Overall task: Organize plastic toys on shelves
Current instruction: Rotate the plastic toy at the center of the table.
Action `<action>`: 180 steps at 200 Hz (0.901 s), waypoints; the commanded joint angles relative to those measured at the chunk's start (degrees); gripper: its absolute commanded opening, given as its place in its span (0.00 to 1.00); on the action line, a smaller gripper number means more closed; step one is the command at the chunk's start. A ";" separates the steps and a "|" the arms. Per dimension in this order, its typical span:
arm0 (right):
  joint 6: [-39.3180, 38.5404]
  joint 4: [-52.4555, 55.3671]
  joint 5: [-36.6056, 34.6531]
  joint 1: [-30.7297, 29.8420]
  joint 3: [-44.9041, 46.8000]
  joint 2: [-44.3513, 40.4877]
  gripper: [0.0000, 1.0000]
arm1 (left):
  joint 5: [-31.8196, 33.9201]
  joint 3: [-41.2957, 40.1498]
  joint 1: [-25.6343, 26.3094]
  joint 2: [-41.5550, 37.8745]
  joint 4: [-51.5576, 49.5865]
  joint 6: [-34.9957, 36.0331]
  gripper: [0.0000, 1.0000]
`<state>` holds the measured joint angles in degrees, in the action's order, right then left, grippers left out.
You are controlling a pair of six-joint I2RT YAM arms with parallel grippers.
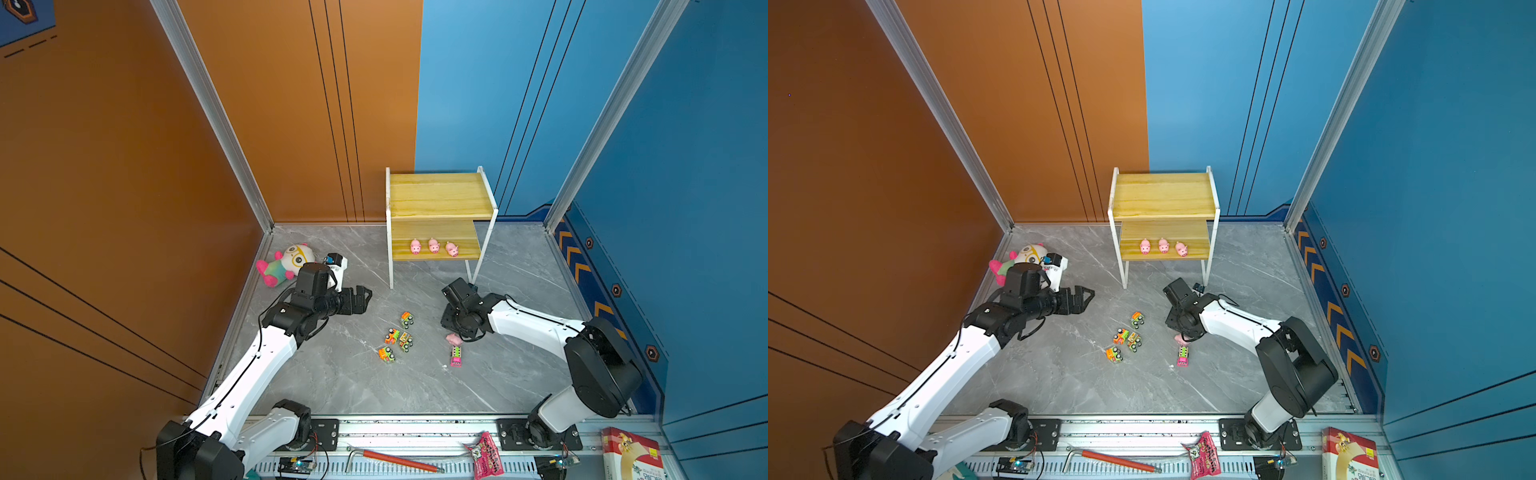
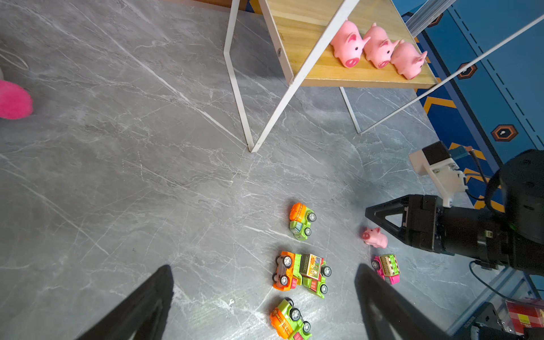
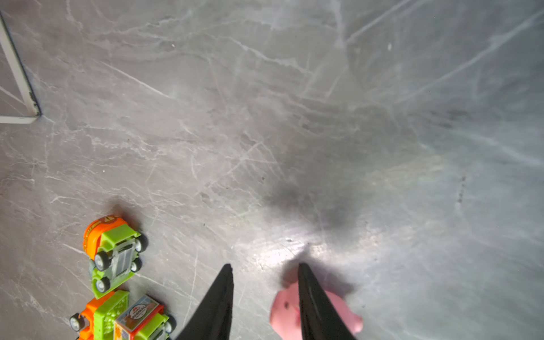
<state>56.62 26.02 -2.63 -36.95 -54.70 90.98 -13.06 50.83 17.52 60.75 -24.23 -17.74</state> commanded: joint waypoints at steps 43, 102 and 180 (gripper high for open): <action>-12.64 11.49 -11.91 -2.60 -6.87 -2.46 0.43 | 0.22 0.90 -1.03 0.82 -1.44 1.21 0.97; -9.38 13.57 -9.66 -2.87 -0.20 -6.03 0.68 | -0.12 0.99 -1.11 0.96 -1.44 1.13 0.97; -5.08 6.56 -1.82 -2.87 -0.10 0.82 0.72 | 0.23 0.89 -1.15 0.27 -1.46 1.21 0.97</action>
<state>49.71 34.22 -7.05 -39.66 -53.93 89.38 -13.06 50.83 16.86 61.60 -24.25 -17.74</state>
